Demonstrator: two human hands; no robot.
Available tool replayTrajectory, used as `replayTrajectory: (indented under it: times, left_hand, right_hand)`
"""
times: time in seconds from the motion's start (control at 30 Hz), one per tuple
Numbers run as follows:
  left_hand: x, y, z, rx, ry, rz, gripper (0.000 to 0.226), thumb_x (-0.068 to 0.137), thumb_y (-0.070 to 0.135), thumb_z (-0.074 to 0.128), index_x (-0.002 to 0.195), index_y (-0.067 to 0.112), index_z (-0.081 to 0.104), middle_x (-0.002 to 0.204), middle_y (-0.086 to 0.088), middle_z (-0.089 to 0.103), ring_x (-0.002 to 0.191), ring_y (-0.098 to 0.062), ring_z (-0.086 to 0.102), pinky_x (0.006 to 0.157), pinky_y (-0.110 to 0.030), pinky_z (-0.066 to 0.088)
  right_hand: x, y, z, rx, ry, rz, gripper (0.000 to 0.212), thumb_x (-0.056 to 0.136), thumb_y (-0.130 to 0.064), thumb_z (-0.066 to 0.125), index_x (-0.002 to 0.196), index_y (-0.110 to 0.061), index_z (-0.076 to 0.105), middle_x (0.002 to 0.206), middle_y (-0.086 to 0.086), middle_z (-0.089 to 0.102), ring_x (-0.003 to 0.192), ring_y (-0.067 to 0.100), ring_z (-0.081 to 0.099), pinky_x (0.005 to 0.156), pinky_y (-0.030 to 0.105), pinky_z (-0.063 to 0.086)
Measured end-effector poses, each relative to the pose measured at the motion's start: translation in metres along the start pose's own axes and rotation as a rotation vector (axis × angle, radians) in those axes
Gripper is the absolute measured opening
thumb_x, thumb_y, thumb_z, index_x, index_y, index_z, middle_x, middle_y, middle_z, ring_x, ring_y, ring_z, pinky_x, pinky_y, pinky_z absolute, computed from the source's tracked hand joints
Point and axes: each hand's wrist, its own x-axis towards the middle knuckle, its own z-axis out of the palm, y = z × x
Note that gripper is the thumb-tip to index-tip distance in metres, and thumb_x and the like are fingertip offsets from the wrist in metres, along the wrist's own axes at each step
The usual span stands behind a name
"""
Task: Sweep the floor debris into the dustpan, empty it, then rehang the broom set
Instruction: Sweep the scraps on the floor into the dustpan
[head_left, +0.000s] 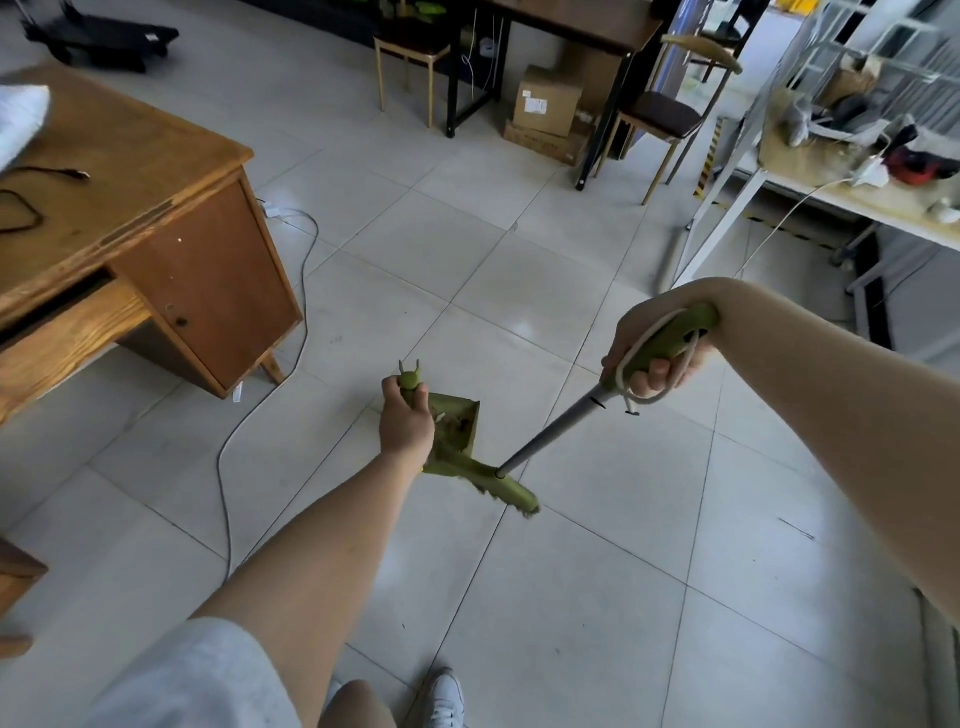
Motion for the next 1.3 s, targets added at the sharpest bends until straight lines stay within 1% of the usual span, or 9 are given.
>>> replayTrajectory:
  times: [0.1,0.27,0.43,0.6,0.73,0.9,1.07,1.2,1.3]
  left_hand:
    - [0.005,0.007,0.002,0.006,-0.02,0.036,0.022,0.101,0.032,0.041,0.117,0.017,0.038,0.088,0.004,0.052,0.076,-0.021,0.054,0.067,-0.031,0.042]
    - [0.01,0.007,-0.002,0.018,-0.024,0.031,0.023,0.101,0.031,0.042,0.118,0.015,0.039,0.095,-0.001,0.054,0.079,-0.023,0.053,0.068,-0.031,0.04]
    - [0.011,0.011,-0.005,0.003,-0.022,0.029,0.026,0.101,0.031,0.042,0.119,0.012,0.04,0.096,-0.002,0.054,0.082,-0.023,0.053,0.072,-0.031,0.041]
    - [0.017,0.014,-0.007,-0.03,0.004,-0.003,0.022,0.101,0.031,0.041,0.114,0.014,0.039,0.089,0.0,0.053,0.078,-0.022,0.052,0.07,-0.031,0.038]
    - [0.019,0.016,0.0,-0.04,0.019,0.013,0.012,0.101,0.033,0.041,0.103,0.022,0.036,0.076,0.01,0.05,0.066,-0.012,0.051,0.062,-0.027,0.037]
    - [0.023,0.023,0.007,-0.159,0.07,-0.051,0.013,0.101,0.032,0.039,0.101,0.021,0.034,0.077,0.005,0.05,0.066,-0.013,0.053,0.06,-0.028,0.042]
    - [0.033,0.022,0.002,-0.137,0.088,-0.052,0.013,0.102,0.032,0.038,0.102,0.02,0.032,0.077,0.006,0.047,0.067,-0.017,0.051,0.059,-0.027,0.041]
    - [0.035,0.019,0.0,-0.098,0.082,-0.052,0.015,0.102,0.031,0.038,0.103,0.018,0.033,0.086,-0.002,0.052,0.077,-0.027,0.053,0.07,-0.034,0.043]
    - [0.033,0.02,0.003,-0.12,0.067,-0.086,0.015,0.102,0.032,0.038,0.104,0.018,0.032,0.092,-0.007,0.051,0.075,-0.024,0.053,0.068,-0.034,0.042]
  right_hand:
    - [-0.006,0.002,0.0,0.033,0.032,-0.031,0.021,0.103,-0.018,0.039,0.087,-0.005,0.044,0.051,0.013,0.056,0.029,0.016,0.048,0.03,0.014,0.04]
    - [-0.005,0.002,-0.003,0.229,0.151,-0.103,0.017,0.101,-0.013,0.041,0.085,-0.007,0.045,0.051,0.013,0.052,0.028,0.018,0.05,0.028,0.015,0.039]
    - [0.004,-0.01,0.002,0.275,0.128,-0.127,0.018,0.102,-0.014,0.038,0.087,-0.006,0.045,0.053,0.013,0.052,0.03,0.018,0.051,0.029,0.015,0.04]
    - [0.02,-0.019,0.016,0.227,0.079,-0.117,0.017,0.1,-0.011,0.037,0.087,-0.005,0.045,0.052,0.014,0.053,0.031,0.017,0.052,0.03,0.015,0.04]
    - [0.033,-0.022,0.031,0.195,0.017,-0.108,0.021,0.099,-0.01,0.04,0.081,-0.005,0.048,0.049,0.014,0.056,0.031,0.02,0.055,0.03,0.017,0.042]
    - [0.044,-0.022,0.044,0.09,-0.024,-0.046,0.024,0.099,-0.011,0.035,0.078,-0.006,0.045,0.048,0.012,0.055,0.032,0.02,0.055,0.031,0.016,0.042]
    - [0.051,-0.02,0.048,-0.043,-0.044,0.017,0.029,0.1,-0.018,0.033,0.077,-0.006,0.046,0.047,0.011,0.056,0.03,0.017,0.051,0.033,0.015,0.041]
    - [0.041,-0.025,0.034,-0.031,-0.051,0.014,0.027,0.101,-0.018,0.034,0.082,-0.004,0.047,0.048,0.012,0.056,0.031,0.018,0.052,0.032,0.016,0.042]
    - [0.028,-0.028,0.024,-0.023,-0.038,0.016,0.027,0.101,-0.018,0.035,0.082,-0.003,0.048,0.049,0.012,0.058,0.03,0.018,0.052,0.031,0.017,0.043]
